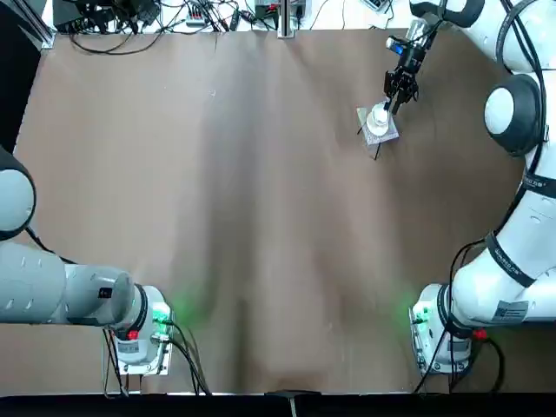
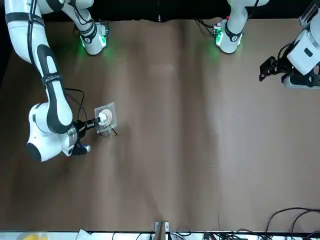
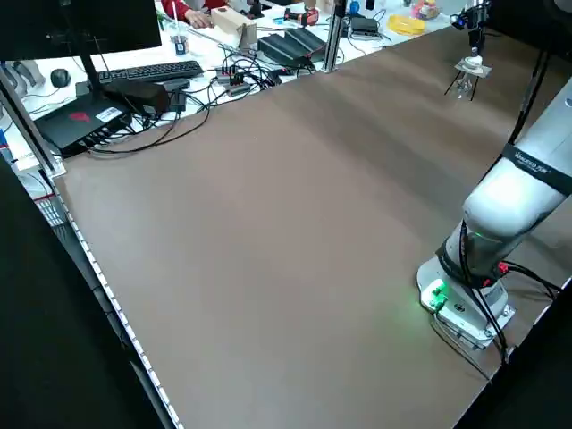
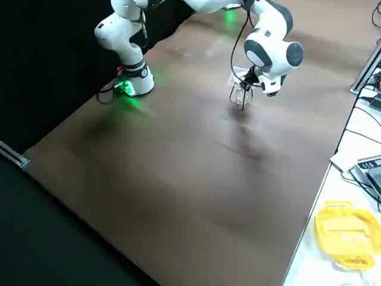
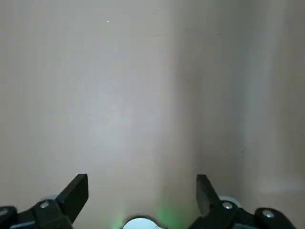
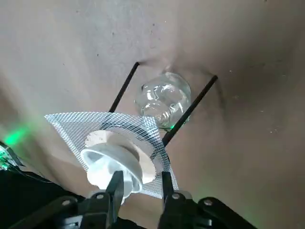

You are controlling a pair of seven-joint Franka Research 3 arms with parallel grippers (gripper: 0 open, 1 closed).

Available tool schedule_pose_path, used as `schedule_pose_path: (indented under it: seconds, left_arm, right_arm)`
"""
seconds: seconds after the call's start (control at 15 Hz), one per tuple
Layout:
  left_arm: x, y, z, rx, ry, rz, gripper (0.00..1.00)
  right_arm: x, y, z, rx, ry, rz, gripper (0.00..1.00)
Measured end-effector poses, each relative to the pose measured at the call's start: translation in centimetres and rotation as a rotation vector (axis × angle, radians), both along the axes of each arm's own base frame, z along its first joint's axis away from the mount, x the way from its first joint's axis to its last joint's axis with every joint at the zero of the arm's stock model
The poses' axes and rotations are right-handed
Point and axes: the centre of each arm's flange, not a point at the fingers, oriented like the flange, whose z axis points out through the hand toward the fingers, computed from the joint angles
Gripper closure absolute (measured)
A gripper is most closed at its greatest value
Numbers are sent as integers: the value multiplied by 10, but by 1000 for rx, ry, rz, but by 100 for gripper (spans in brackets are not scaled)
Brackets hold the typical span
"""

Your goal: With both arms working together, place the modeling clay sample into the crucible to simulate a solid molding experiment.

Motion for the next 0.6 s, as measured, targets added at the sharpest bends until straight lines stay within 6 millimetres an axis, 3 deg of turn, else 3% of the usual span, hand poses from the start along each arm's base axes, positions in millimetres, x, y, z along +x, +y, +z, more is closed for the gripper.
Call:
schedule_pose_path:
  seconds: [0.13, 0.33, 0.6]
  left_arm:
    - [-2, -9, 0, 1, 2, -21, 0]
    - [-11, -41, -2, 18, 26, -85, 0]
    - [-20, -55, -1, 76, 43, -122, 0]
  right_arm:
    - [1, -1, 1, 0, -3, -2, 60]
    - [8, -2, 14, 2, -34, -4, 60]
    - [22, -6, 59, 2, -126, -14, 56]
